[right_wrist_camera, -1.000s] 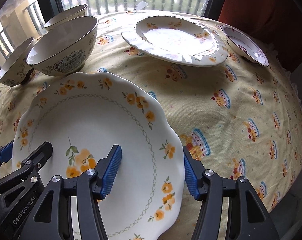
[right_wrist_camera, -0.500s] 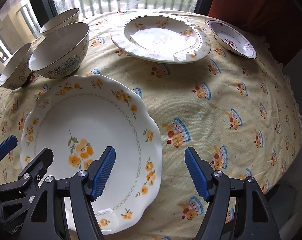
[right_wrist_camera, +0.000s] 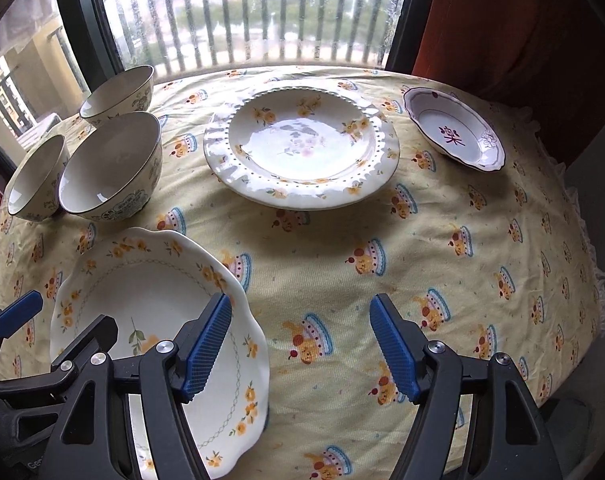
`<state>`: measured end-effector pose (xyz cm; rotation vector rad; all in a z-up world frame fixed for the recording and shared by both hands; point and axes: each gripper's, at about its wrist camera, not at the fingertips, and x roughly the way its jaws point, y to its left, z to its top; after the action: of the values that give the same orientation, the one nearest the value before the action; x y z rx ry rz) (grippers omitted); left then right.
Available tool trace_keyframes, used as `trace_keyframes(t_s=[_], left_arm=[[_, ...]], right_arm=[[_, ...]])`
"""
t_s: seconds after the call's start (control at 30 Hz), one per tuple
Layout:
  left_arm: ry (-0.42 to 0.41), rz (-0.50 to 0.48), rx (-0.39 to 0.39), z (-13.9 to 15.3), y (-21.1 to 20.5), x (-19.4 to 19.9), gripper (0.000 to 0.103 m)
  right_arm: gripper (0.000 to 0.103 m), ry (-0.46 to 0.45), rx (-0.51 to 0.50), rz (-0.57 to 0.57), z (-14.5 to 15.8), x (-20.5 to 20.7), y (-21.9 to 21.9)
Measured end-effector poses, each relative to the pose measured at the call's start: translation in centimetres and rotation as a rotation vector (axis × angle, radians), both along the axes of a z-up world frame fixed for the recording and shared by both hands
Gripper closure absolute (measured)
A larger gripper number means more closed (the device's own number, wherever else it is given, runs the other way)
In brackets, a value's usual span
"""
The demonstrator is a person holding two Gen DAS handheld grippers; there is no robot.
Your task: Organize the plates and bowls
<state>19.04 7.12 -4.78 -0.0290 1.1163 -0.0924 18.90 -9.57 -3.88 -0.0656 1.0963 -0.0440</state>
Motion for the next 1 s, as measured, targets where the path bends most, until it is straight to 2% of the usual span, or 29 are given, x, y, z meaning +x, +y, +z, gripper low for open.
trace_keyframes(t_s=[0.13, 0.27, 0.53, 0.6, 1.0], left_arm=[[0.007, 0.055, -0.012, 0.3, -1.3, 1.0, 0.003], [-0.004, 0.061, 0.016, 0.6, -3.4, 2.2, 0.002], [-0.006, 0.093, 0.023, 0.7, -7.9, 4.1, 0.002], [-0.012, 0.106, 0.020, 0.7, -8.9, 4.8, 0.002], [-0.045, 0.213, 0.050, 0.5, -12.7, 9.5, 0.002]], right_arm=[[0.025, -0.001, 0.024, 0.048, 0.4, 1.8, -1.8], [0.017, -0.025, 0.036, 0.049, 1.0, 3.5, -4.0], [0.012, -0.043, 0.068, 0.101, 1.8, 6.8, -7.8], [0.009, -0.053, 0.075, 0.107, 1.9, 7.5, -8.6], [0.006, -0.069, 0.127, 0.172, 1.4, 12.7, -11.8]])
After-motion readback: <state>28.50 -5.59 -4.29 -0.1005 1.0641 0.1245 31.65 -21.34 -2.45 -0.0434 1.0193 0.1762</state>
